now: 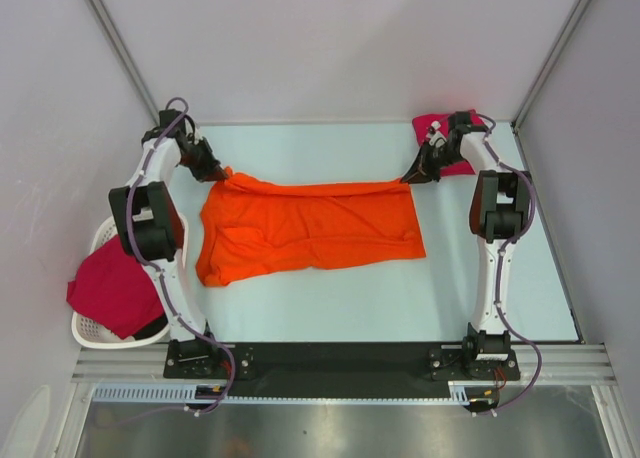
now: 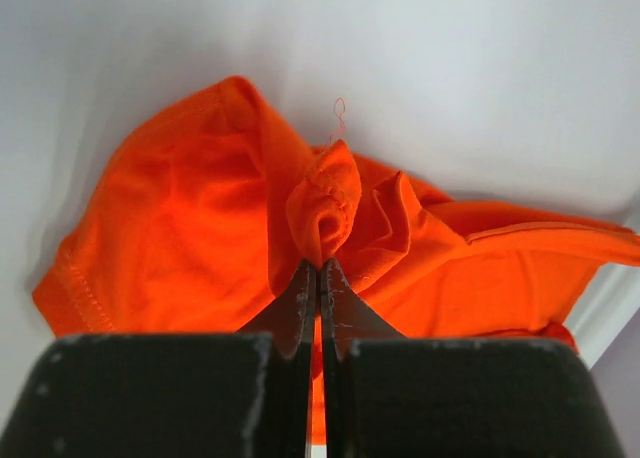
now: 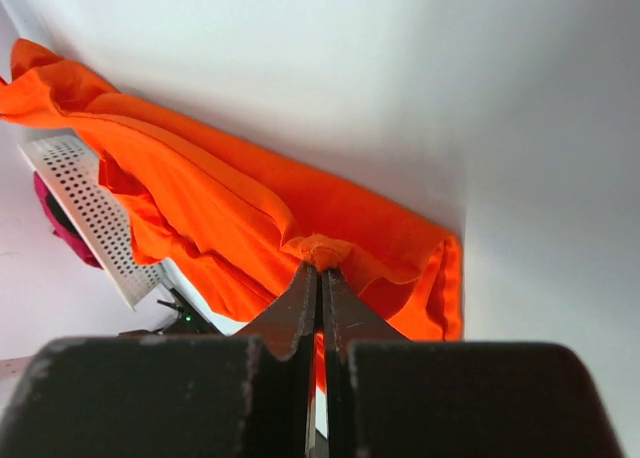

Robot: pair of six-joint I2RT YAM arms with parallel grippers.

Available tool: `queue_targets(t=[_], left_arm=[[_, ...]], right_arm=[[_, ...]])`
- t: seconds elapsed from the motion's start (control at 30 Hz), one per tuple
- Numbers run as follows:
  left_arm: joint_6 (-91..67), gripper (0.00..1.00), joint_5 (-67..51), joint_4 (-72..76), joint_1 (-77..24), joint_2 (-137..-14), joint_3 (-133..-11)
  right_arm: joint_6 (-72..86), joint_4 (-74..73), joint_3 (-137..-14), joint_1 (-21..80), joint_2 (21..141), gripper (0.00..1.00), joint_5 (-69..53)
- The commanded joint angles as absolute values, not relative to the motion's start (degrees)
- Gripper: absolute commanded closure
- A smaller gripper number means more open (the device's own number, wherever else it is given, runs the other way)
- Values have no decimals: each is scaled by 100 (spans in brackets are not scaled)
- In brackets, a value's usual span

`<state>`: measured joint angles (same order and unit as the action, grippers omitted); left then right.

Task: Fold and stack the t-shirts
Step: Fold the other side of the tshirt into a rectangle

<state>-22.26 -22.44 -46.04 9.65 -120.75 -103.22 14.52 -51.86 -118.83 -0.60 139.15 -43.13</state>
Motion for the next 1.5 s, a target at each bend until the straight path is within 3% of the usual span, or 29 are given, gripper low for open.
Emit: queue_targets(t=[0.0, 0.4, 0.9, 0.93, 0.97, 1.0, 1.07, 1.1, 1.33, 1.47], left_arm=[[-1960, 100, -2048, -4745, 967, -11856, -10107], [-1960, 100, -1520, -5379, 976, -11681, -10011], [-2057, 100, -1423, -5862, 967, -11602, -9273], [-2091, 93, -1415, -5897, 958, -11584, -9220], [-2100, 78, -1406, -5880, 967, -11540, -9168], [-2109, 49, -1337, -5880, 958, -11462, -9071], [-2145, 20, -1318, -5784, 958, -11339, -8983], [-2145, 1, -1284, -5731, 949, -11181, -8939], [-2382, 0, -1485, -4791, 774, -10512, -9070], [-2365, 1, -1722, -4859, 721, -10843, -9516]], right_arm=[[1319, -5212, -11506, -18, 13263, 100, -3877], [1248, -4975, -10565, 176, 12736, 100, -3718], [1037, -5756, -11224, 352, 13597, 100, -3313], [1002, -5879, -11241, 360, 13623, 100, -3270], [985, -5915, -11215, 360, 13623, 100, -3235], [984, -5985, -11197, 369, 13632, 100, -3200], [949, -6064, -11180, 369, 13658, 100, -3138], [949, -6056, -11171, 369, 13667, 100, -3146], [967, -5871, -11373, 378, 13474, 100, -3401], [1019, -5854, -11522, 343, 13456, 100, -3542]])
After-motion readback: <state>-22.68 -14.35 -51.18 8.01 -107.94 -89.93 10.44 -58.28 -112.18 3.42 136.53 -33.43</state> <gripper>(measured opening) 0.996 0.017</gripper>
